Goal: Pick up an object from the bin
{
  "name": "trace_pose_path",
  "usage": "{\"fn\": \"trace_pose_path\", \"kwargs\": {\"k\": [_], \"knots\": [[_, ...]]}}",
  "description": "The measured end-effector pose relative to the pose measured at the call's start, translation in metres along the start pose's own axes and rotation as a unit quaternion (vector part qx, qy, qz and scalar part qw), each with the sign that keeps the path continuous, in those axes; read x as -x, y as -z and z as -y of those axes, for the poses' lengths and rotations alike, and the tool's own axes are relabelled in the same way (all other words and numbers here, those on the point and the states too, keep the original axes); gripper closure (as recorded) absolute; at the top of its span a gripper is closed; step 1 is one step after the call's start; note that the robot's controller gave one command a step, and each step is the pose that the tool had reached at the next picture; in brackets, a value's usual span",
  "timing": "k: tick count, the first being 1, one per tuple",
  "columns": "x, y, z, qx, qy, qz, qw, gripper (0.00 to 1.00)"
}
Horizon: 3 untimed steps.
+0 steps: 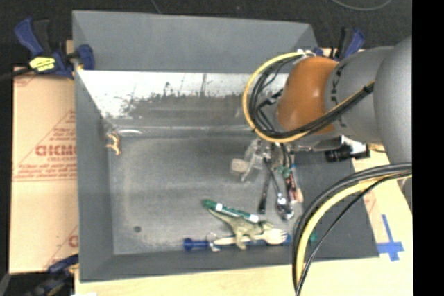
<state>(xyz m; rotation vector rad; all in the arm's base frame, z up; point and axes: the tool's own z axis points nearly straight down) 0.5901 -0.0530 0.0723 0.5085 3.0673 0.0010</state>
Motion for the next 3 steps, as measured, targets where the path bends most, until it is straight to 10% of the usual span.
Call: {"fn": "trace_pose_path", "kwargs": {"k": [3], "knots": [[0.002,0.097,0.001,0.000,0.004,-0.0021,1.0000,1.00]]}}
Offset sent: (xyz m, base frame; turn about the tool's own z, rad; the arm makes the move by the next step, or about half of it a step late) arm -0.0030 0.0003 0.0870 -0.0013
